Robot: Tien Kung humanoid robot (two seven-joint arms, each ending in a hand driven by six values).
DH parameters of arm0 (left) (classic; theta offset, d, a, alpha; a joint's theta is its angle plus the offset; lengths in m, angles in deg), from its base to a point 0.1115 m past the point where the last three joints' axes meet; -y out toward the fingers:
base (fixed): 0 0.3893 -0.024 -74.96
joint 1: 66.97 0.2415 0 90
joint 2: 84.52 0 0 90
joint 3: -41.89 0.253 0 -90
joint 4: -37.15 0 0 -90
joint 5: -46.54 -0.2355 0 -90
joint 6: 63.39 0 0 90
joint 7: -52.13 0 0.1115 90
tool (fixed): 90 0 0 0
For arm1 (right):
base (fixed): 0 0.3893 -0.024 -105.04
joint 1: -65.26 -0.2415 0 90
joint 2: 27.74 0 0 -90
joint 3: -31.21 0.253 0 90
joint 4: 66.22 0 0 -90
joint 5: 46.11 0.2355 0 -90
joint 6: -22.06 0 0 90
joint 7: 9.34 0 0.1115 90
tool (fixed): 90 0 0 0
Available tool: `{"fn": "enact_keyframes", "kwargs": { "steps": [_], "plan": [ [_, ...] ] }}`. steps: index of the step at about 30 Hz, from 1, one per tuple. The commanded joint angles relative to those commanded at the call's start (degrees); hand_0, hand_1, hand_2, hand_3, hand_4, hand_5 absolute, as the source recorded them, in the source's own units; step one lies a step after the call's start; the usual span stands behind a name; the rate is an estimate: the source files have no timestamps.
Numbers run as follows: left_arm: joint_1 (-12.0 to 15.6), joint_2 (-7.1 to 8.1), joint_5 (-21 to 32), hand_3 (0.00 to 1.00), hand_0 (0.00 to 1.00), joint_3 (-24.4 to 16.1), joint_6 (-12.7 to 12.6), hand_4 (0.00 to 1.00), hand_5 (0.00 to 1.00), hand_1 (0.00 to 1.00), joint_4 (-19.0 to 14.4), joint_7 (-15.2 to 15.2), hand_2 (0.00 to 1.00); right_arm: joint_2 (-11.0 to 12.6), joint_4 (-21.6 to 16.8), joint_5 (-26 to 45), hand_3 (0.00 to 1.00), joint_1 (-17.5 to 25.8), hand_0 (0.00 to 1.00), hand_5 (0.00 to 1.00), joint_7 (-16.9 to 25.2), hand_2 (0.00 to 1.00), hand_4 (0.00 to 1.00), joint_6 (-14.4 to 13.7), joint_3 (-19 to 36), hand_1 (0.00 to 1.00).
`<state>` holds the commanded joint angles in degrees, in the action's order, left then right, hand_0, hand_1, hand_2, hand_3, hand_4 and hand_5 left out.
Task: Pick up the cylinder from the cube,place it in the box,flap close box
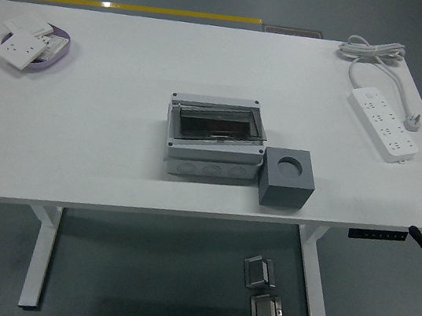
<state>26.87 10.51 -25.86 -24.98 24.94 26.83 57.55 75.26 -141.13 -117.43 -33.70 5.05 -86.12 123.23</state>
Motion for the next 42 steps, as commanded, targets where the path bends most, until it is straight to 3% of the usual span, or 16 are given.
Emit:
{"fn": "enact_keyframes", "kwargs": {
  "steps": [42],
  "plan": [
    [0.2, -0.75, 0.1, 0.612, 0.595, 0.4, 0.1, 0.672, 0.296, 0.616, 0.0, -0.3, 0.6, -0.8, -0.2, -0.6, 0.697, -0.8, 0.764, 0.268, 0.3, 0.681, 0.739, -0.1, 0.0, 0.684]
  ]
}}
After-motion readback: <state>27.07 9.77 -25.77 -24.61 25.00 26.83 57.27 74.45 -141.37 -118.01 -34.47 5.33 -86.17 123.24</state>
